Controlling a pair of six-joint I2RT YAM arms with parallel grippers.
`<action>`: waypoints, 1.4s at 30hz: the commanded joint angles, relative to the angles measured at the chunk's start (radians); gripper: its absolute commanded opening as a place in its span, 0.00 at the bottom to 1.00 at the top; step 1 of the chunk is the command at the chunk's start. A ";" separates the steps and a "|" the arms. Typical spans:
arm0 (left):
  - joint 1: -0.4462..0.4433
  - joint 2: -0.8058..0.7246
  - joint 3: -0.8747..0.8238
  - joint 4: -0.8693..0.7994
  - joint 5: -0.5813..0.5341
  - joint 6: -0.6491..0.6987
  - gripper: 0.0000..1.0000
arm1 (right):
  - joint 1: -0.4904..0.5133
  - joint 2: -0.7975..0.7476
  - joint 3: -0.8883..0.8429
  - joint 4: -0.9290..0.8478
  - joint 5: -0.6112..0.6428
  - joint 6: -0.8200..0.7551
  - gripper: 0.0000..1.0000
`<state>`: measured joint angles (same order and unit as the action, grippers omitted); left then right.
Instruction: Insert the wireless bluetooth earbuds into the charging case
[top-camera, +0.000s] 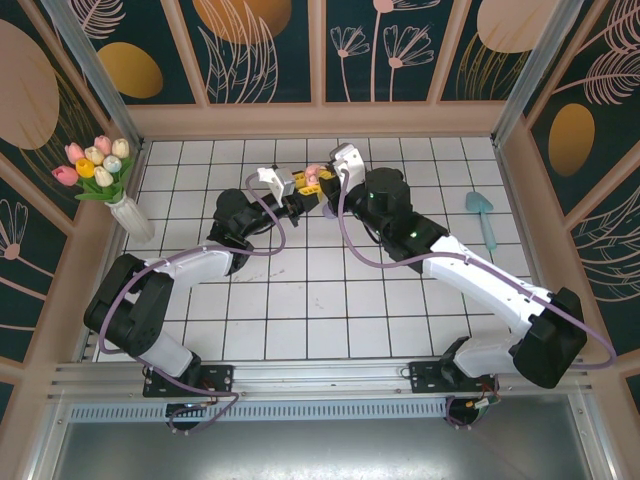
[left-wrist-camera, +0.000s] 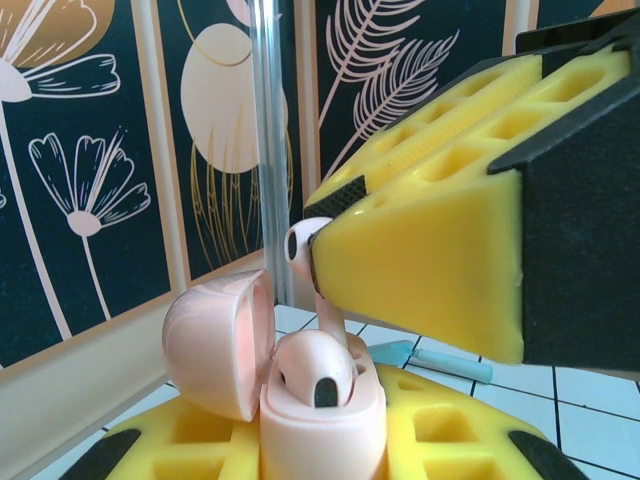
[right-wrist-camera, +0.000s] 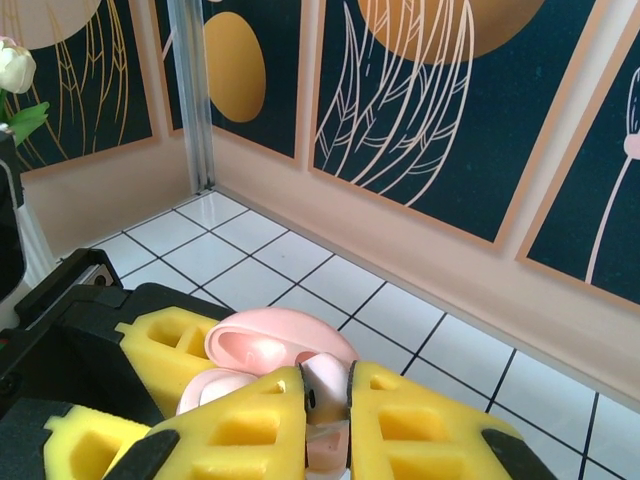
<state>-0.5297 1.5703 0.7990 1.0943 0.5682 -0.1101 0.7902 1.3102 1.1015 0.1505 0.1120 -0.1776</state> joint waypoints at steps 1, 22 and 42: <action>-0.006 -0.001 0.026 0.025 0.004 -0.016 0.00 | 0.009 0.000 -0.011 0.000 0.015 0.005 0.14; -0.006 0.010 0.026 0.031 0.007 -0.023 0.00 | 0.113 0.079 0.049 -0.043 0.186 -0.192 0.13; -0.006 0.013 0.016 0.050 -0.013 -0.040 0.00 | 0.041 0.015 0.087 -0.130 0.107 -0.016 0.45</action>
<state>-0.5297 1.5829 0.7990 1.0725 0.5606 -0.1310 0.8455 1.3651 1.1736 0.0715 0.2565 -0.2447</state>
